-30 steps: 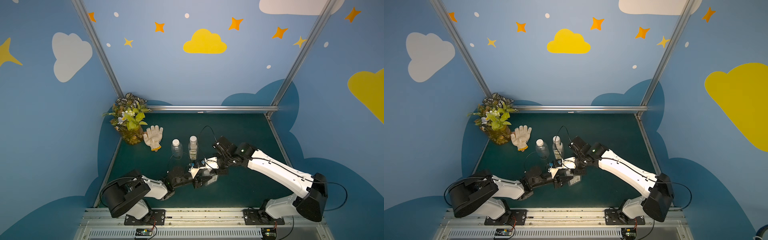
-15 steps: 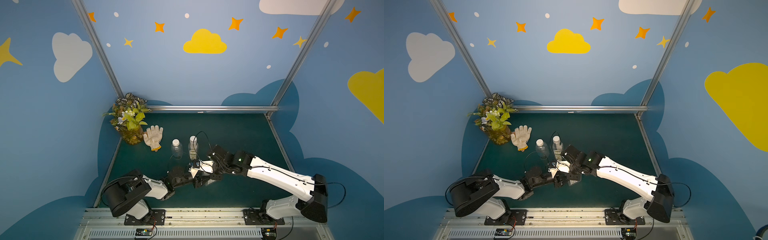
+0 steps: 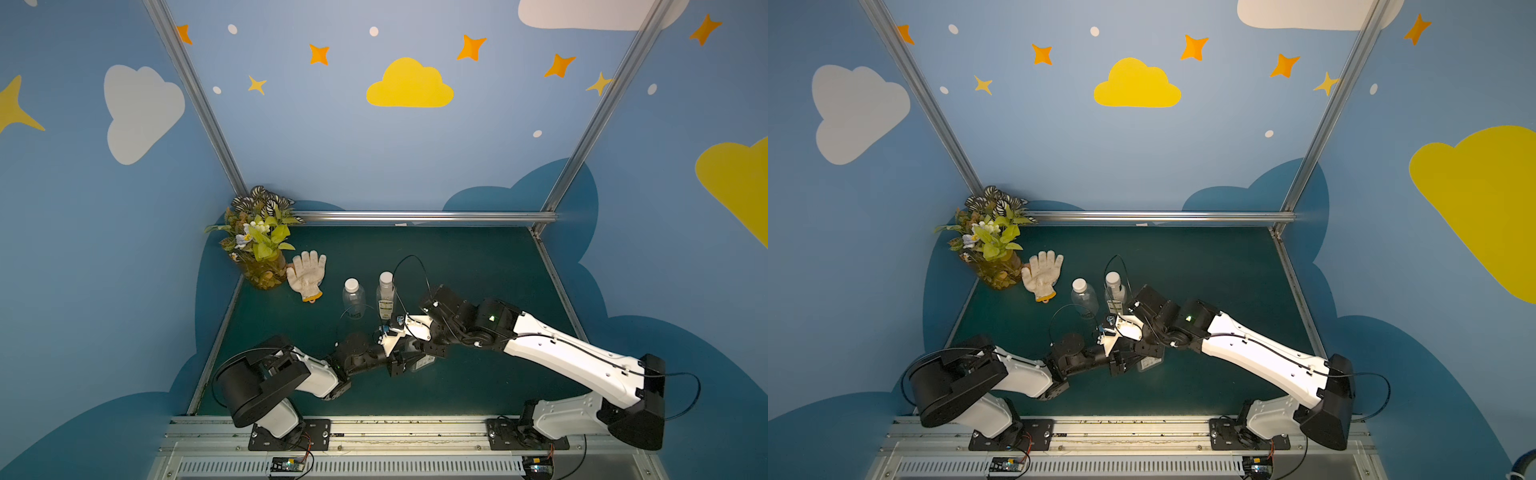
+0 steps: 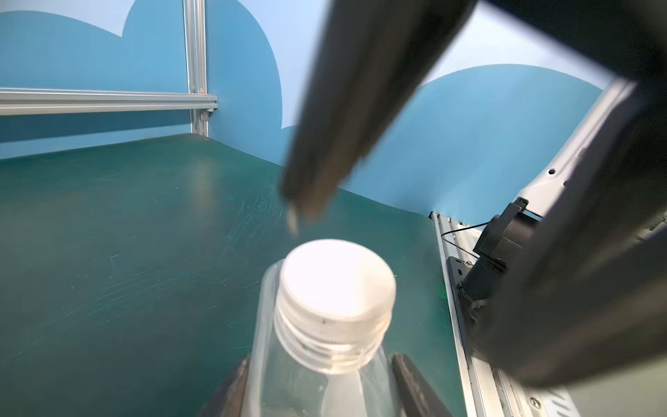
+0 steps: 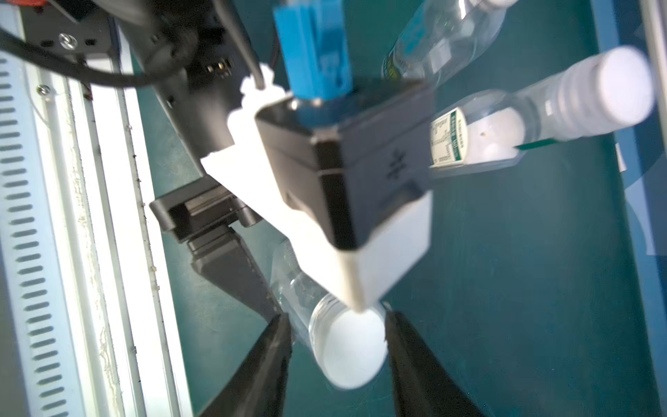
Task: Screw on the bottle caps
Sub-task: Screw the bottle cap onto the plastic bottle.
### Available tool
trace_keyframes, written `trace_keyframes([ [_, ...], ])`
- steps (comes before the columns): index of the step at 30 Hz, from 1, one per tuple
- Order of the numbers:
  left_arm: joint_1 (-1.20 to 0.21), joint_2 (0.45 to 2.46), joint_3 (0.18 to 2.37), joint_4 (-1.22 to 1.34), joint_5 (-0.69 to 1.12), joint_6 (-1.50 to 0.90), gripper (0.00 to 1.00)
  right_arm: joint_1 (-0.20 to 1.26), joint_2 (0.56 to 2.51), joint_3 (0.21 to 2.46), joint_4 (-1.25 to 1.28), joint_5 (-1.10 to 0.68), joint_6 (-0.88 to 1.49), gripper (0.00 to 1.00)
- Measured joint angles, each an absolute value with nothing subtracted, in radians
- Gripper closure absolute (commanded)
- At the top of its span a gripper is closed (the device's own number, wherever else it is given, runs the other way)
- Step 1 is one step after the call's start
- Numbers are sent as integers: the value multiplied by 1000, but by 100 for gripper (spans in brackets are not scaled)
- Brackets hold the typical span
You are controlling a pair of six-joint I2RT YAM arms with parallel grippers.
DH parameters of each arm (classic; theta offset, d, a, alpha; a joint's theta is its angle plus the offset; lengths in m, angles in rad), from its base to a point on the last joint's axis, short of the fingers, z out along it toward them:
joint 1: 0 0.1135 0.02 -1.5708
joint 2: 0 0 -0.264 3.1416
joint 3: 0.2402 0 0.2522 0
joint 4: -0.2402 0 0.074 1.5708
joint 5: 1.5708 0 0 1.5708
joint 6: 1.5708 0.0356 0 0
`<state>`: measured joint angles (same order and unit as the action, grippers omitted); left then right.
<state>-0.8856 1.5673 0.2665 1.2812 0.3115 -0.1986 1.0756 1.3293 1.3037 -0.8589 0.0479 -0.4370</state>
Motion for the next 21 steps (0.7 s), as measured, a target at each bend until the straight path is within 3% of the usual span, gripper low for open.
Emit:
trace_keyframes([
  [5, -886, 1569, 266, 1284, 314, -198, 97, 1022, 1302, 1349, -915, -13, -516, 28],
  [9, -886, 1569, 266, 1284, 315, -198, 97, 977, 1328, 1353, -978, -54, -608, 25],
  [21, -884, 1569, 266, 1284, 319, -198, 97, 947, 1446, 1362, -1031, -74, -772, 30],
])
